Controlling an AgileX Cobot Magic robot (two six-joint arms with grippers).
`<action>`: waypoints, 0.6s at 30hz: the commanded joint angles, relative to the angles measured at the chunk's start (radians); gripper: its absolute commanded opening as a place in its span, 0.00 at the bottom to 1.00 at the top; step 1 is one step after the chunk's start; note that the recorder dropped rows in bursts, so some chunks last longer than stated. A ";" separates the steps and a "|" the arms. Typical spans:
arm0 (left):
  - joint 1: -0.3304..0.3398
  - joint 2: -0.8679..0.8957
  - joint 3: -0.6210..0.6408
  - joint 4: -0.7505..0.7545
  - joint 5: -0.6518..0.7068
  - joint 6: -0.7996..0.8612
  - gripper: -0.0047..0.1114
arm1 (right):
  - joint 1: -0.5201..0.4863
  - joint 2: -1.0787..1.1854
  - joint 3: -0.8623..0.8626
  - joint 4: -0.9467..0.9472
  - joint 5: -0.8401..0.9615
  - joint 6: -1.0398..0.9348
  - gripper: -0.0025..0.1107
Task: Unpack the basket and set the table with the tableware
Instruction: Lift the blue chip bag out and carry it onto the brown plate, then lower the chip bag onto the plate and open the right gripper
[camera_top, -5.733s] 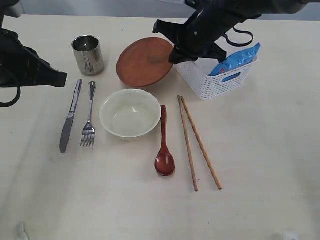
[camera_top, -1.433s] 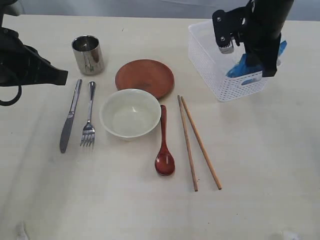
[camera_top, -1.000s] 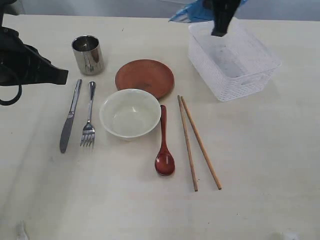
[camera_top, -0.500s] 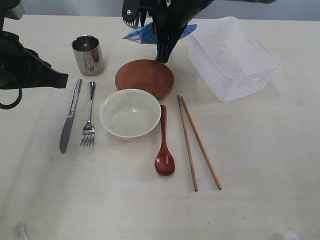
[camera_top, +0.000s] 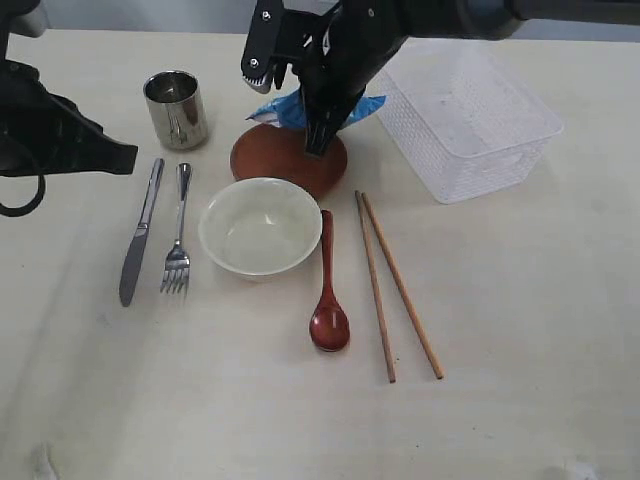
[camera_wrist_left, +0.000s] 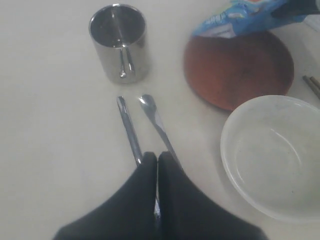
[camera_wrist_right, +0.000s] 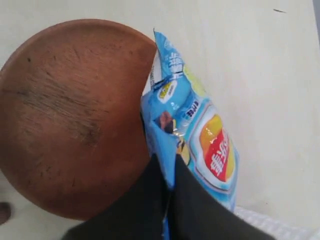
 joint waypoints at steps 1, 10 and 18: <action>0.003 -0.005 0.004 0.000 -0.015 -0.002 0.04 | 0.012 -0.003 -0.005 0.031 0.008 0.005 0.02; 0.003 -0.005 0.004 0.000 -0.013 -0.002 0.04 | 0.048 -0.001 -0.005 0.034 0.058 -0.003 0.24; 0.003 -0.005 0.005 0.000 -0.005 -0.002 0.04 | 0.050 -0.006 -0.005 0.034 0.099 0.020 0.43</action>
